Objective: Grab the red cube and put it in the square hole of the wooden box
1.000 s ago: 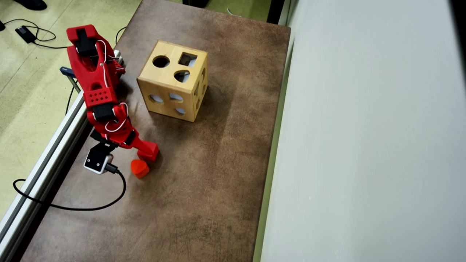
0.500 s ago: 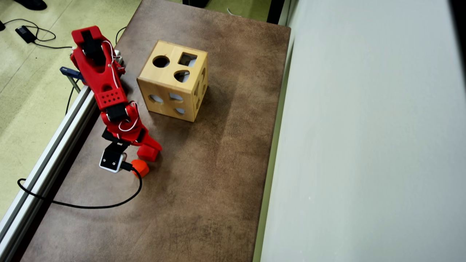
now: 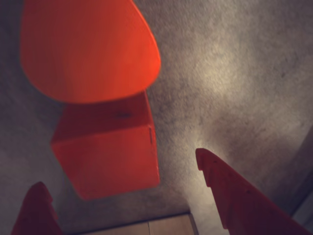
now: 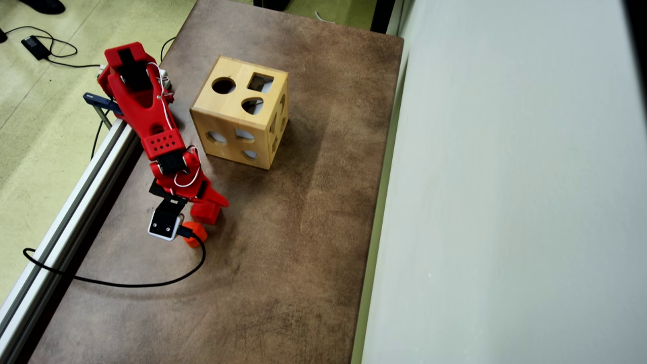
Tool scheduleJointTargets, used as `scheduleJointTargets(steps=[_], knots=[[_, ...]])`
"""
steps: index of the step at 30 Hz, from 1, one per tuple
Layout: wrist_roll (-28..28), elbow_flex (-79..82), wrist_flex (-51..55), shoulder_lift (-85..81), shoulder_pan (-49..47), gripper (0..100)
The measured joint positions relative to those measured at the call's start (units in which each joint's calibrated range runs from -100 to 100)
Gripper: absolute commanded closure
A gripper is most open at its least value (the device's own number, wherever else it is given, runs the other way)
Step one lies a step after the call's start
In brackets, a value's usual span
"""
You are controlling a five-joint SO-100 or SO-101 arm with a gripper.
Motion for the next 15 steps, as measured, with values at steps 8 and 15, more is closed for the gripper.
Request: scheduleJointTargets(steps=[8,15], knots=[[-0.2,-6.68,0.0,3.47,0.0,55],[-0.2,-6.86,0.0,3.47,0.0,55]])
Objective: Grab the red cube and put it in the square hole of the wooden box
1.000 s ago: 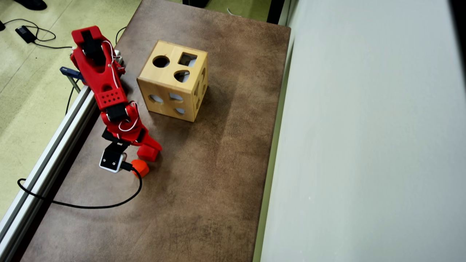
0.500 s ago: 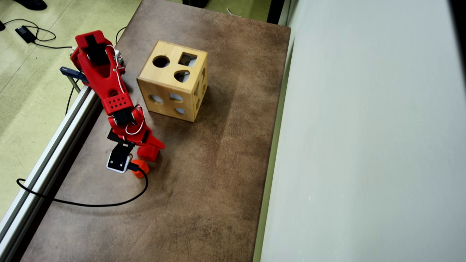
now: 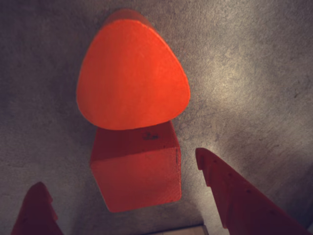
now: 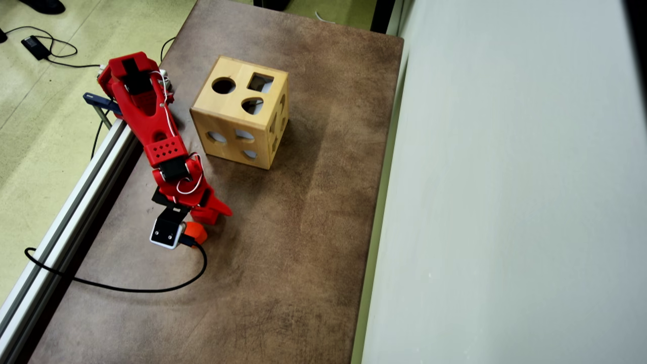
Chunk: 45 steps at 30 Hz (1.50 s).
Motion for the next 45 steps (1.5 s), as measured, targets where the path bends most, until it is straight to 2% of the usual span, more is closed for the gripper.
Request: scheduleJointTargets(steps=[12,26,35,41,45], knots=[[0.0,-0.36,0.0,2.03,-1.22,56],[0.0,-0.36,0.0,2.03,-1.22,83],[0.0,-0.36,0.0,2.03,-1.22,88],[0.0,-0.36,0.0,2.03,-1.22,99],[0.0,-0.36,0.0,2.03,-1.22,99]])
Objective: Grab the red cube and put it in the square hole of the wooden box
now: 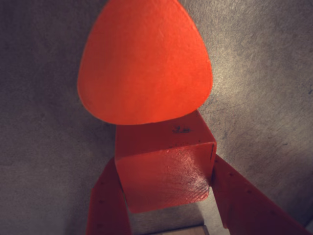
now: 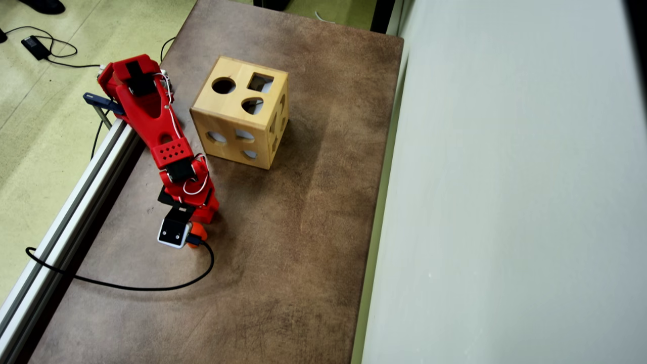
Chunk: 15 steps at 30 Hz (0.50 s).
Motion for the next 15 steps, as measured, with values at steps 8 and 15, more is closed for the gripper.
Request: scheduleJointTargets(steps=[8,15], knots=[[0.0,0.0,0.0,-1.19,0.0,99],[-2.64,0.0,0.08,-8.64,0.0,99]])
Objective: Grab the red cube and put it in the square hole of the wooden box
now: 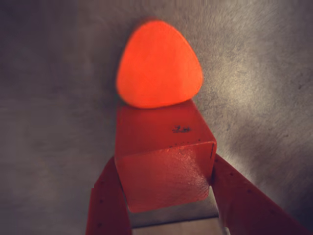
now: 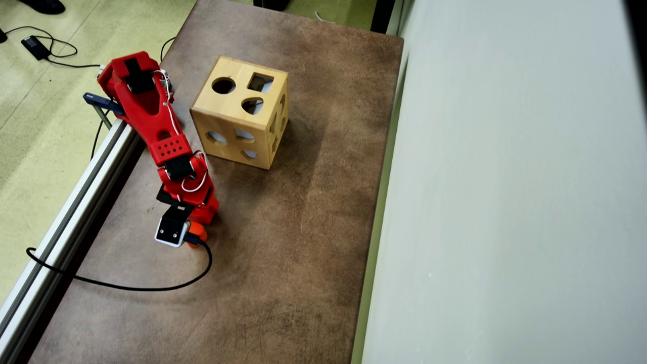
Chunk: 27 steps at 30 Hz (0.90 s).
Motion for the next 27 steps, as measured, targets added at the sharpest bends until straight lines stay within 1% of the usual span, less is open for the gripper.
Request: scheduleJointTargets(steps=[6,13,21,27], knots=[[-1.95,0.09,0.56,-9.58,0.0,99],[-6.69,0.09,1.61,-18.47,-1.15,99],[-9.47,0.09,14.37,-28.56,-9.85,99],[-12.94,-1.44,16.95,-35.25,-15.67,99]])
